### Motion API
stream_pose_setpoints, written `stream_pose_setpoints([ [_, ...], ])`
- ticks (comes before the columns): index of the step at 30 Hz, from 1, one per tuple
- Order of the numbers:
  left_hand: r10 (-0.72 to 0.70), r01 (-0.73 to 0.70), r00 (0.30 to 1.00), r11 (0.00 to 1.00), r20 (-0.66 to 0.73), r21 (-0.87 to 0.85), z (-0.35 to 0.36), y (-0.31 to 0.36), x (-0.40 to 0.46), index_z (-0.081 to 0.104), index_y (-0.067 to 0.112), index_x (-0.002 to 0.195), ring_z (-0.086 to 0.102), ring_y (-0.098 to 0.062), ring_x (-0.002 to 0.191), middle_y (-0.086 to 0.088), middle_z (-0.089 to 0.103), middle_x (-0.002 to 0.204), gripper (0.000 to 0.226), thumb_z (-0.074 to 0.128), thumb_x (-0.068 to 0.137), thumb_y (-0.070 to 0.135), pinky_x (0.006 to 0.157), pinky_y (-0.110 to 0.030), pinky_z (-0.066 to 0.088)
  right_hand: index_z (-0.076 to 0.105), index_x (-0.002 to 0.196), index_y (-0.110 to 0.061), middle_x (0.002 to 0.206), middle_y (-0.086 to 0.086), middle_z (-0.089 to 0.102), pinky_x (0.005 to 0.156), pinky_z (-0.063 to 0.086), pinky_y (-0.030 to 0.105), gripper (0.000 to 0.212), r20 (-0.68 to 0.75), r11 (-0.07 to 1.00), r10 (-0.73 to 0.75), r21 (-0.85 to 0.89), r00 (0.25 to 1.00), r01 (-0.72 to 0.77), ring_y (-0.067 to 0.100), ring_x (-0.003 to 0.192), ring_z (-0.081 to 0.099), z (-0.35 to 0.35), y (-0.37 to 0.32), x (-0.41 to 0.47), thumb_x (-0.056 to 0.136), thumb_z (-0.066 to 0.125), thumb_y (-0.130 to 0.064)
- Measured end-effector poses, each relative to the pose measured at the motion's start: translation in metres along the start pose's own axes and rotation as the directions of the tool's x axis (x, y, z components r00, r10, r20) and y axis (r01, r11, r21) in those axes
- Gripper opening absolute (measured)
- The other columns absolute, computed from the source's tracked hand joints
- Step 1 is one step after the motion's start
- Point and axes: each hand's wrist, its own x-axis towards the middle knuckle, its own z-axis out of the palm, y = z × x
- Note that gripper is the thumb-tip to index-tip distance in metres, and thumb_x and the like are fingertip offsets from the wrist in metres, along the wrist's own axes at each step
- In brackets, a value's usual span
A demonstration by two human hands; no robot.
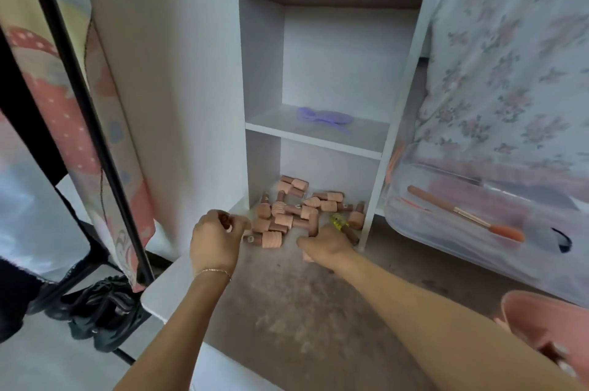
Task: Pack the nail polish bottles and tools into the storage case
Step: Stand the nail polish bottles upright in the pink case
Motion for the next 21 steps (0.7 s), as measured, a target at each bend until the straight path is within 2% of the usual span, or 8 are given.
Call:
stream_pose_setpoints([
  [3, 0.105, -0.123, 0.990, 0.970, -0.096, -0.211, -0.022, 0.019, -0.028, 0.057, 0.014, 0.080, 0.054, -0.020, 0.089, -0.002, 0.066, 0.089, 0.022, 0.051, 0.080, 0.036, 0.076, -0.031, 0.043, 0.051, 0.065, -0.018, 0.057, -0.002, 0.051, 0.042, 0.034, 0.022, 0.019, -0.016, 0.988, -0.111, 0.103, 0.994, 0.112, 0.010, 0.049, 0.048, -0.012, -0.008, -0.028, 0.080, 0.054, -0.028],
  [6, 0.149, -0.199, 0.974, 0.921, -0.169, -0.334, -0.043, 0.040, -0.059, 0.058, 0.016, 0.083, 0.057, -0.016, 0.090, -0.006, 0.066, 0.086, 0.022, 0.050, 0.087, 0.036, 0.078, -0.024, 0.042, 0.050, 0.075, -0.018, 0.064, -0.003, 0.051, 0.046, 0.034, 0.023, 0.008, -0.082, 0.939, -0.184, 0.279, 0.979, 0.200, 0.014, 0.058, 0.050, -0.029, -0.015, -0.062, 0.080, 0.055, -0.022],
  [9, 0.166, -0.244, 0.968, 0.794, -0.187, -0.557, -0.061, 0.069, -0.097, 0.045, 0.023, 0.078, 0.063, -0.020, 0.065, -0.017, 0.062, 0.068, 0.016, 0.053, 0.092, 0.023, 0.068, -0.016, 0.048, 0.052, 0.079, -0.015, 0.067, 0.001, 0.054, 0.043, 0.037, 0.022, 0.005, -0.080, 0.871, -0.273, 0.403, 0.959, 0.282, 0.013, 0.054, 0.049, -0.056, -0.012, -0.105, 0.084, 0.054, -0.017],
  [11, 0.187, -0.260, 0.966, 0.707, -0.180, -0.658, -0.069, 0.092, -0.122, 0.041, 0.022, 0.077, 0.062, -0.016, 0.061, -0.019, 0.057, 0.061, 0.020, 0.053, 0.093, 0.018, 0.061, -0.013, 0.047, 0.052, 0.088, -0.011, 0.070, 0.005, 0.056, 0.041, 0.040, 0.022, 0.006, -0.093, 0.846, -0.372, 0.377, 0.924, 0.378, 0.015, 0.054, 0.052, -0.080, -0.003, -0.134, 0.086, 0.054, -0.017],
  [15, 0.239, -0.181, 0.970, 0.573, -0.048, -0.799, -0.063, 0.134, -0.162, 0.036, 0.020, 0.077, 0.053, -0.014, 0.046, -0.003, 0.052, 0.050, 0.021, 0.047, 0.095, 0.017, 0.048, -0.018, 0.046, 0.049, 0.087, -0.019, 0.077, 0.001, 0.061, 0.044, 0.048, 0.023, 0.009, -0.116, 0.784, -0.533, 0.305, 0.838, 0.540, 0.011, 0.060, 0.059, -0.135, 0.031, -0.183, 0.086, 0.056, -0.015],
  [18, 0.266, -0.102, 0.962, 0.559, 0.062, -0.823, -0.050, 0.163, -0.188, 0.037, 0.021, 0.077, 0.044, -0.007, 0.038, 0.001, 0.051, 0.043, 0.019, 0.048, 0.093, 0.021, 0.039, -0.015, 0.036, 0.050, 0.083, -0.016, 0.075, -0.007, 0.059, 0.062, 0.051, 0.028, 0.012, -0.128, 0.774, -0.564, 0.263, 0.816, 0.577, 0.008, 0.068, 0.060, -0.169, 0.068, -0.209, 0.083, 0.062, -0.016],
  [19, 0.282, -0.081, 0.954, 0.563, 0.099, -0.822, -0.045, 0.171, -0.195, 0.038, 0.020, 0.078, 0.043, -0.006, 0.037, 0.002, 0.050, 0.042, 0.018, 0.049, 0.092, 0.023, 0.038, -0.015, 0.035, 0.051, 0.082, -0.016, 0.074, -0.010, 0.059, 0.068, 0.049, 0.022, 0.013, -0.140, 0.784, -0.559, 0.231, 0.817, 0.576, 0.004, 0.070, 0.059, -0.179, 0.082, -0.215, 0.082, 0.064, -0.017],
  [21, 0.318, -0.043, 0.932, 0.577, 0.176, -0.815, -0.036, 0.185, -0.209, 0.040, 0.019, 0.080, 0.042, -0.006, 0.037, 0.002, 0.049, 0.043, 0.018, 0.051, 0.085, 0.032, 0.037, -0.015, 0.035, 0.053, 0.084, -0.019, 0.074, -0.012, 0.061, 0.068, 0.044, 0.012, 0.015, -0.151, 0.812, -0.524, 0.207, 0.838, 0.545, -0.003, 0.069, 0.058, -0.195, 0.108, -0.225, 0.080, 0.067, -0.020],
])
